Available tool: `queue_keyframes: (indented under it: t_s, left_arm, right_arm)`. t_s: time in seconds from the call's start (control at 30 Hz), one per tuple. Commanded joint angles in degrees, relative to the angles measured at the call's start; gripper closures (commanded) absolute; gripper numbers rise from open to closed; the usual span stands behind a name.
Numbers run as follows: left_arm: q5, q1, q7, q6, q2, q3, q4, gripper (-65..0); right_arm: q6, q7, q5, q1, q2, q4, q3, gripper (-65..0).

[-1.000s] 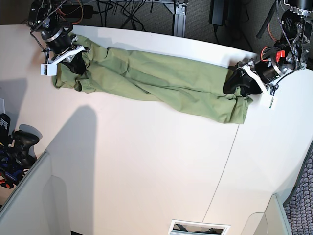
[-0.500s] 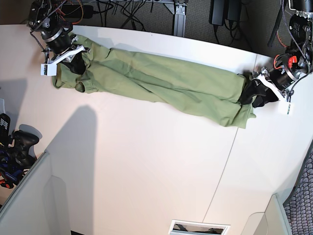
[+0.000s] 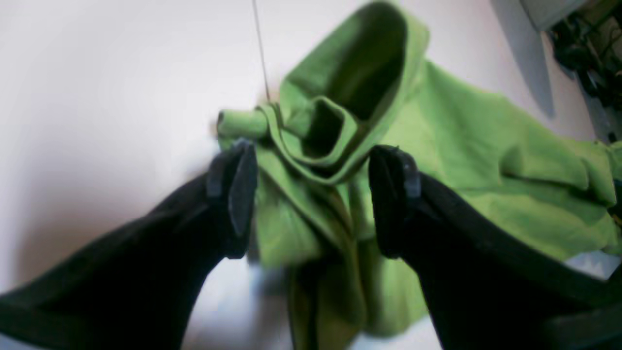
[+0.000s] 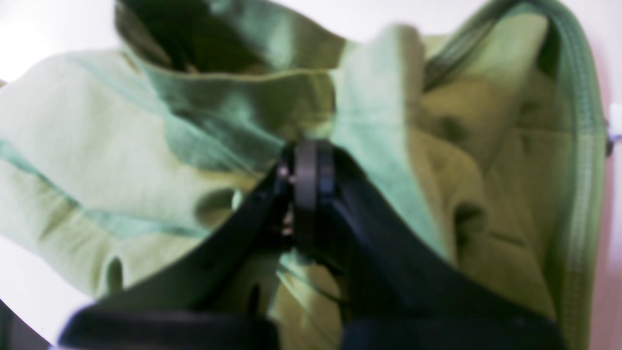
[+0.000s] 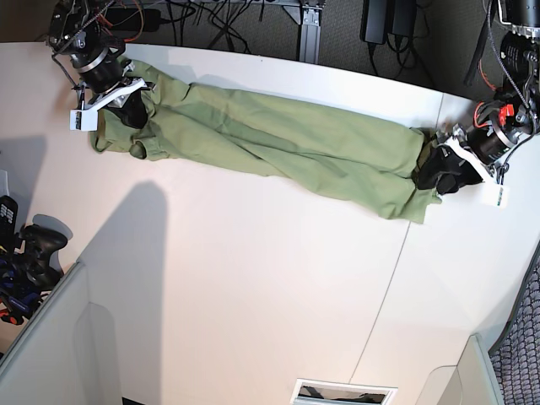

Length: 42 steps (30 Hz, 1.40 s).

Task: Layout the t-shirt on the table in an organized manner, then fold the t-shirt properly
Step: 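Drag the strip end with the left gripper to straighten it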

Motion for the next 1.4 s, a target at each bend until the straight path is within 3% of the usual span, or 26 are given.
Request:
queue_keyframes:
  t_s: [0.0,0.27,0.6,0.63,0.7,0.83,1.03,1.37]
  left_arm:
    - [-0.92,-1.55,-1.2,-0.22,-0.61,-0.09,-0.37,-39.6]
    - [-2.89,-3.82,2.25,-0.26,-0.63,2.32,-4.9,-39.6]
    - [-0.17,-3.56,-0.46,0.26,-0.31,7.69,-4.92,-38.8]
    - [0.11,-3.56,-1.46,1.64,-0.35,7.67,-4.92,-36.5]
    - [1.29,-3.67,-2.78,4.59,-0.33,7.58,-4.92,-25.4]
    - [1.46,-4.22,-3.5,5.09,-0.31,7.61,-4.92,0.0]
    - [4.74,-5.81,-6.8,4.87,-0.35,7.58,-4.92,0.0]
    - [7.65,-8.68,-7.28,4.9,-0.68,7.58,-4.92,0.0]
  right_arm:
    - [0.2,-0.85,-0.28,0.09,0.66,0.48,0.28,0.0]
    - [0.2,-0.85,-0.42,0.11,0.63,0.48,0.28,0.0]
    - [0.2,-0.85,-0.42,0.11,0.63,0.48,0.28,0.0]
    - [0.17,-0.85,-0.44,0.11,0.63,0.48,0.28,0.0]
    - [0.17,-0.85,-0.44,0.11,0.66,0.48,0.28,0.0]
    - [0.17,-0.81,-0.39,0.11,0.63,0.48,0.28,0.0]
    - [0.17,-0.79,1.05,0.11,0.66,0.92,0.31,0.0]
    - [0.2,-0.83,2.8,0.61,0.46,9.55,0.28,0.0]
